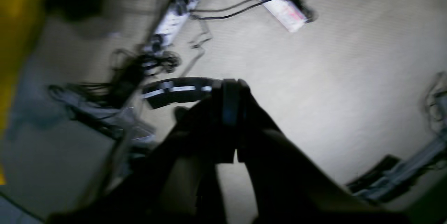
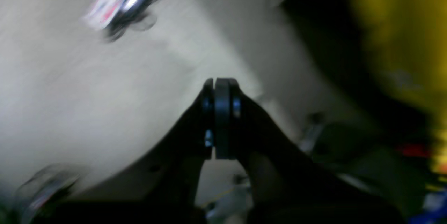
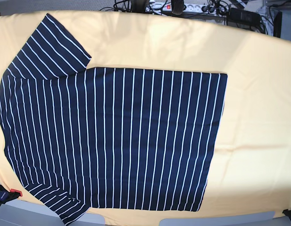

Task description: Fold the T-shirt properly

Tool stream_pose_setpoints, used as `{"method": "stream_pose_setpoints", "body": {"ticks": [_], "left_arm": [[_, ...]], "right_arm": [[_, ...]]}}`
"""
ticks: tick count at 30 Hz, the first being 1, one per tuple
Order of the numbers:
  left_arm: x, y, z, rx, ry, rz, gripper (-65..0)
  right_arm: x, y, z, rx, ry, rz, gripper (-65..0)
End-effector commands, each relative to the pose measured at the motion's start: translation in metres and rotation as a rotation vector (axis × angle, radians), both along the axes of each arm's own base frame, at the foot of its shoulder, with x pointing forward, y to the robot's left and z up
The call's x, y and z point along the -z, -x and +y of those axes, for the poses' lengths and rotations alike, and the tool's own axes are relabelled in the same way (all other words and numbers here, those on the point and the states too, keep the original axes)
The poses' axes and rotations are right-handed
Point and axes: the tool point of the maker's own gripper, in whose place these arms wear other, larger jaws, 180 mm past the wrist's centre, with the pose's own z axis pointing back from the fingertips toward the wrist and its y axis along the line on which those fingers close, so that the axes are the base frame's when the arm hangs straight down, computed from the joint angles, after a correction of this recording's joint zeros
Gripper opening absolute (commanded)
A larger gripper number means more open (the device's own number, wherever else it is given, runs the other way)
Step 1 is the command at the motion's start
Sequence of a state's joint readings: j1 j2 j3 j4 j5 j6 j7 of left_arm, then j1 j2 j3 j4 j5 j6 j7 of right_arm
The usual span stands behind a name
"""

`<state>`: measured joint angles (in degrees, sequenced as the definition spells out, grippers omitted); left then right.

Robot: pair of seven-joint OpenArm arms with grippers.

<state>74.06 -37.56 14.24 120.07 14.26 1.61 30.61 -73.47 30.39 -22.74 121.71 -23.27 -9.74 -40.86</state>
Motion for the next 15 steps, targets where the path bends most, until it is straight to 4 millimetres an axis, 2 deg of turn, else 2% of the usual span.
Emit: {"method": "stream_pose_setpoints", "body": {"ticks": [1, 4, 9, 13, 15], "left_arm": [[-0.009, -0.008, -0.005, 0.006, 0.011, -0.033, -65.0], [-0.019, -0.032, -0.006, 0.02, -0.002, -0.129, -65.0], [-0.036, -0.061, -0.01, 0.036, -0.019, -0.245, -65.0], [-0.054, -0.088, -0.008, 0.045, -0.061, -0.361, -65.0], [-0.058, -0.096, -0.002, 0.061, -0.103, -0.402, -65.0]], "right_arm": [[-0.005, 0.007, -0.004, 0.002, 0.018, 0.026, -65.0], [-0.015, -0.011, -0.012, -0.004, 0.052, -0.054, -65.0], [-0.031, -0.039, -0.018, -0.034, 0.109, -0.189, -65.0], [-0.043, -0.056, -0.019, -0.049, 0.118, -0.259, -65.0], [-0.049, -0.063, -0.018, -0.045, 0.111, -0.289, -65.0]]}}
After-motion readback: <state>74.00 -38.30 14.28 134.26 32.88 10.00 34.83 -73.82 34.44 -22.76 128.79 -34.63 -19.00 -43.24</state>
